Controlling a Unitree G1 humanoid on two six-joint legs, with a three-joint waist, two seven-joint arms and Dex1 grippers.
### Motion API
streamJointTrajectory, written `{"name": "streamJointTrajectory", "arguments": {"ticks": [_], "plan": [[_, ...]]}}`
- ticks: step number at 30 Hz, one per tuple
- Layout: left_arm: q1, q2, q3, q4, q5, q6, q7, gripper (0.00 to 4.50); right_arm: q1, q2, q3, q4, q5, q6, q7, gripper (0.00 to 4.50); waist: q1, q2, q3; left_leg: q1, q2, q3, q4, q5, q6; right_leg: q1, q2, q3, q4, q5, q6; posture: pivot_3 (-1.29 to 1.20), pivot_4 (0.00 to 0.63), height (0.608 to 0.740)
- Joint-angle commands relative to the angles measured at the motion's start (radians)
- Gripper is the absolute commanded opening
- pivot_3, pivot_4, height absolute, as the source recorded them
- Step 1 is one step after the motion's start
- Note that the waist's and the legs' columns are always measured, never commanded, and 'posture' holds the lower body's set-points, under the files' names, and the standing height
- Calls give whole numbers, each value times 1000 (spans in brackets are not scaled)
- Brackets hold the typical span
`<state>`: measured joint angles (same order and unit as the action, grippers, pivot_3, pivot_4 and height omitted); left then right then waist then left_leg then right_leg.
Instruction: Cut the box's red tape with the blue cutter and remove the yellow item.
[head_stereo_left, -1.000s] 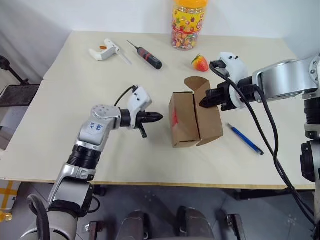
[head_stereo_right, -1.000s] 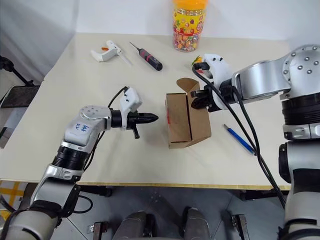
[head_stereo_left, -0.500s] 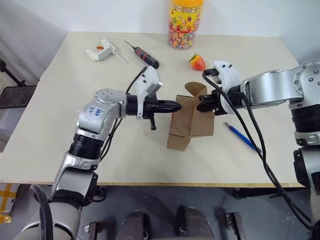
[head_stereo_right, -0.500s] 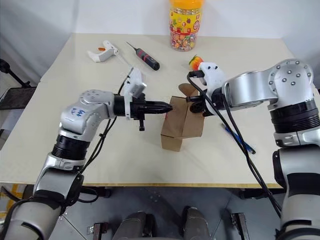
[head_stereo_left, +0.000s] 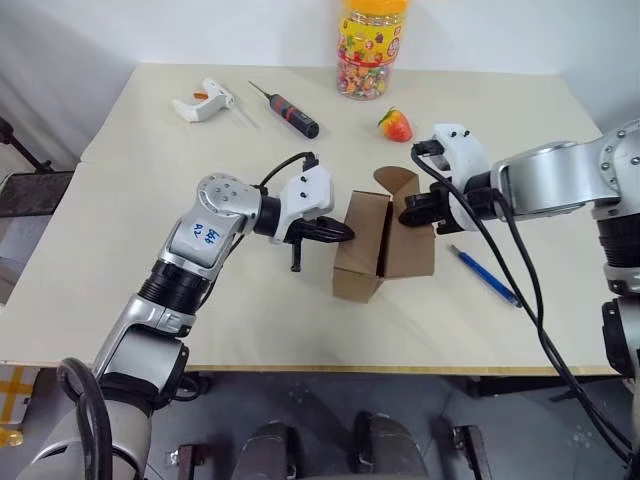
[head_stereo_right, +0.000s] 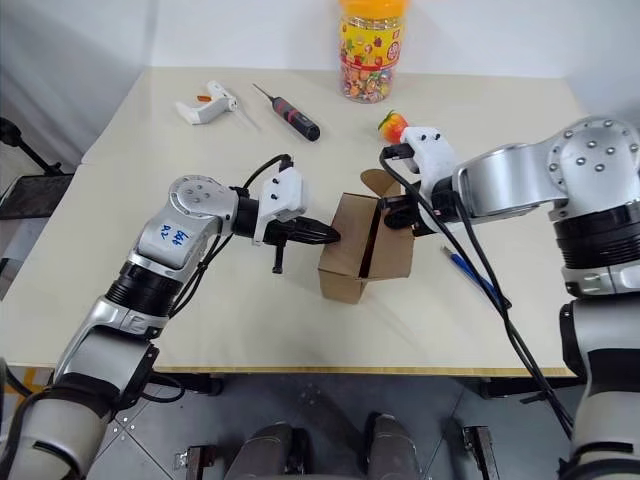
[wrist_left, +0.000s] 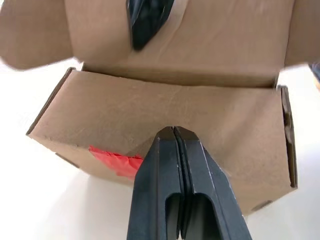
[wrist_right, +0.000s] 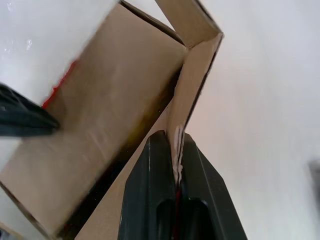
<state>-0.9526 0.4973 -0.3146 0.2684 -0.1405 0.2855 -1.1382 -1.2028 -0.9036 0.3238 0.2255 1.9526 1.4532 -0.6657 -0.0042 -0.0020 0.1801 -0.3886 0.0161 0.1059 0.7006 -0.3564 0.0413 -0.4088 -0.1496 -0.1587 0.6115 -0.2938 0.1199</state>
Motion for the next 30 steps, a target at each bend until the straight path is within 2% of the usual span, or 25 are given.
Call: {"name": "streamJointTrajectory", "arguments": {"ticks": [1,12,18,23,27,30], "plan": [[67,51,-48,-1,72,31,-21,0,9,-35,48,-18,20,49,42,12,-2,0,-2,1,0,0,0,0,0,0,0,0,0,0,0,0,150,740],[160,104,-53,-139,71,118,-28,0,85,-84,82,-41,20,30,57,12,-11,0,-3,2,1,1,-1,0,0,1,0,1,0,0,0,0,150,740],[197,116,-50,-185,77,152,-31,0,135,-87,74,-59,20,11,60,12,6,3,-3,1,-1,2,-1,0,0,0,-1,1,0,0,0,0,150,740],[225,111,-44,-185,84,161,-10,0,203,-74,65,-91,11,-35,52,12,30,-1,-1,-10,-1,-4,8,0,1,-4,-1,-3,0,0,0,0,150,740],[221,83,-37,-157,83,163,16,0,251,-41,26,-173,-118,-45,124,12,31,-1,-1,-13,-1,-6,12,-1,2,-4,-1,-4,0,1,1,0,150,740],[214,62,-19,-123,94,149,54,0,295,-32,-15,-254,-331,-90,232,12,32,-1,-1,-14,-1,-7,14,-1,2,-4,-1,-5,1,1,1,0,150,740]]}}
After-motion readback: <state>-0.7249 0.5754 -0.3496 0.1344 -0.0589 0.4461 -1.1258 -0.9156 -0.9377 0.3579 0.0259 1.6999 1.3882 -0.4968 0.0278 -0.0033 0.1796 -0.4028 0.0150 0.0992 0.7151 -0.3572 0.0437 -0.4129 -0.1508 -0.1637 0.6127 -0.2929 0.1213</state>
